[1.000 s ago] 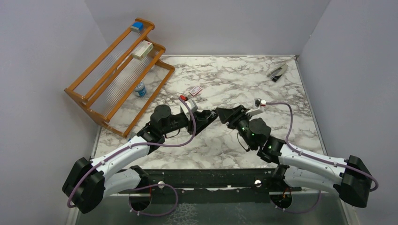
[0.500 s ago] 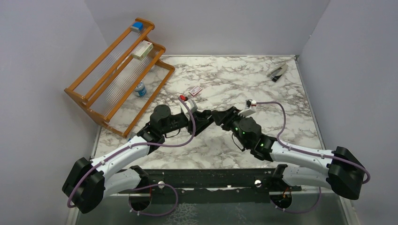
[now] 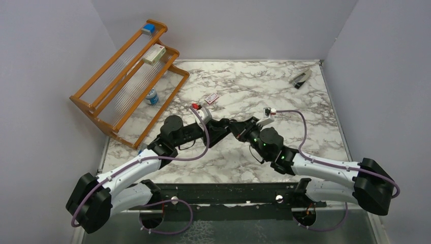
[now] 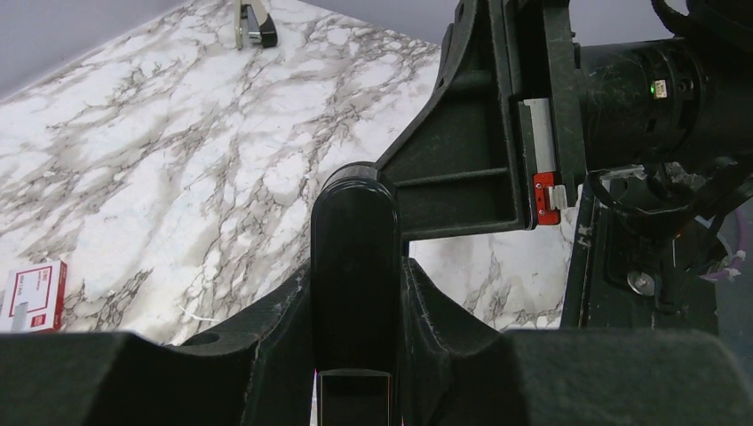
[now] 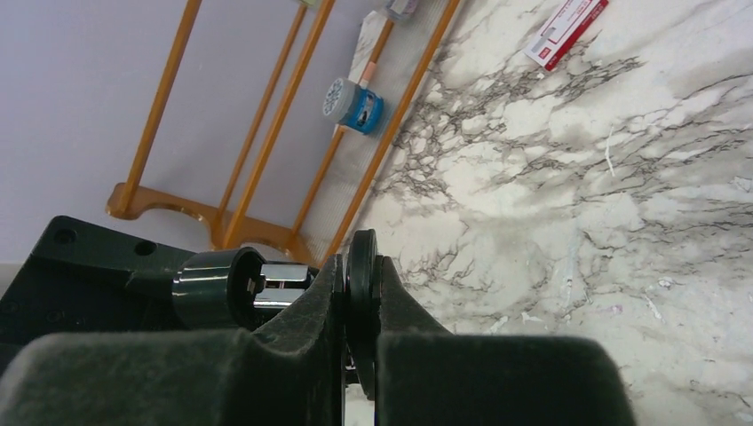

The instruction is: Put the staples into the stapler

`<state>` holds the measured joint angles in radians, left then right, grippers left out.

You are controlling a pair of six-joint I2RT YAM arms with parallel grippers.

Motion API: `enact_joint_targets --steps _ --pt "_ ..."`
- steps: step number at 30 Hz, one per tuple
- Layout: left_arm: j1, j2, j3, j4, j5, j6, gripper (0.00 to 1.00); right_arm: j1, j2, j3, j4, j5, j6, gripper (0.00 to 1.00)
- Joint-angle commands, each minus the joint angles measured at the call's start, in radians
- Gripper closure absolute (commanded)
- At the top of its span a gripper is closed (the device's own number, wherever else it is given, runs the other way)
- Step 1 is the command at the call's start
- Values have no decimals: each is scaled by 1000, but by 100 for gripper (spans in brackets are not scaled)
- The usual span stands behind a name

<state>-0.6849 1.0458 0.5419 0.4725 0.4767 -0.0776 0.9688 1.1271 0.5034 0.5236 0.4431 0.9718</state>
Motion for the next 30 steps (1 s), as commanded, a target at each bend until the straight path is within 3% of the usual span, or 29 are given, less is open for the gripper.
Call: enact_joint_targets --steps 1,7,11,22,30 --pt "-5 -98 -1 147 -29 -27 100 -42 -52 -22 -30 41 48 99" --pt "-4 -256 -46 159 -154 -10 100 -165 -182 -111 -113 1 93 99" --pt "-5 -324 -87 164 -185 -3 100 -180 -227 -120 -142 -1 56 99" --pt "-4 -426 -195 162 -167 -44 99 -183 -358 62 -283 88 -174 99" --pt "-4 -562 -296 162 -200 -96 73 -182 -405 185 -385 93 -242 99"
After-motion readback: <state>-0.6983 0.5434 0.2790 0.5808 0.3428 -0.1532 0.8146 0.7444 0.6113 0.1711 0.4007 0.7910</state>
